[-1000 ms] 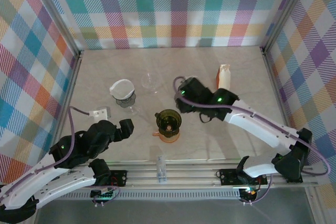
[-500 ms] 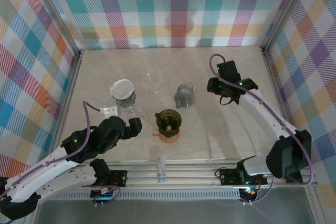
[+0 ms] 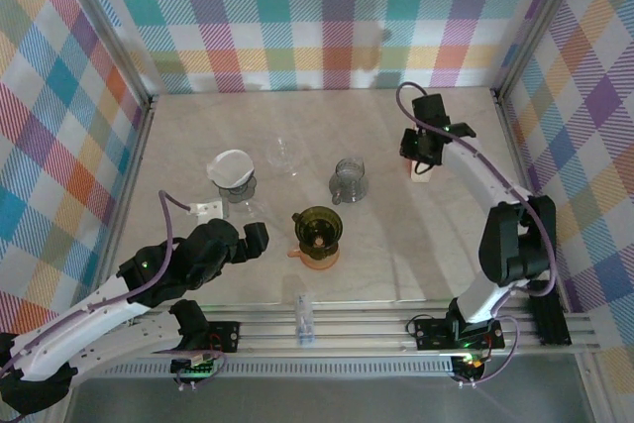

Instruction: Place the coffee filter in the dripper

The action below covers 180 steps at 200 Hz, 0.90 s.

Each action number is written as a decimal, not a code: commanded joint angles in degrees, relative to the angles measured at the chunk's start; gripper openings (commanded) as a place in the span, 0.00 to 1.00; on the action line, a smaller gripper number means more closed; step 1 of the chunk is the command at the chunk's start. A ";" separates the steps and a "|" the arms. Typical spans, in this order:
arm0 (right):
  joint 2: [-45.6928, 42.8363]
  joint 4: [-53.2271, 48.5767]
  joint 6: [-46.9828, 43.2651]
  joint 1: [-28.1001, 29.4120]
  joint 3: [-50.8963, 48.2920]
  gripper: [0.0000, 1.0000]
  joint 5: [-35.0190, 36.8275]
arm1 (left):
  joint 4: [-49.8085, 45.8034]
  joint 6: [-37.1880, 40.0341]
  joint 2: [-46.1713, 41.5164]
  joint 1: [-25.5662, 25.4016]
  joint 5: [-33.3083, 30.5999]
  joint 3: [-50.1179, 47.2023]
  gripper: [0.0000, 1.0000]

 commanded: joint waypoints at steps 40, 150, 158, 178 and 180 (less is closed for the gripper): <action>8.93 -3.41 -1.02 -0.42 8.99 0.32 5.77 | 0.51 0.18 1.29 -0.52 -2.28 0.11 1.00; 15.29 -4.48 -2.91 -1.54 13.22 0.27 7.40 | 0.85 1.24 3.25 -0.43 -4.00 0.69 1.00; 15.57 -4.50 -3.04 -1.54 13.40 0.26 7.51 | 0.85 1.28 3.40 -0.45 -3.95 0.73 1.00; 16.08 -4.50 -3.51 -1.62 13.70 0.24 7.50 | 0.77 1.28 3.70 -0.43 -3.91 0.65 1.00; 16.14 -4.56 -3.52 -1.63 13.75 0.24 7.51 | 0.77 1.25 3.71 -0.43 -3.87 0.65 1.00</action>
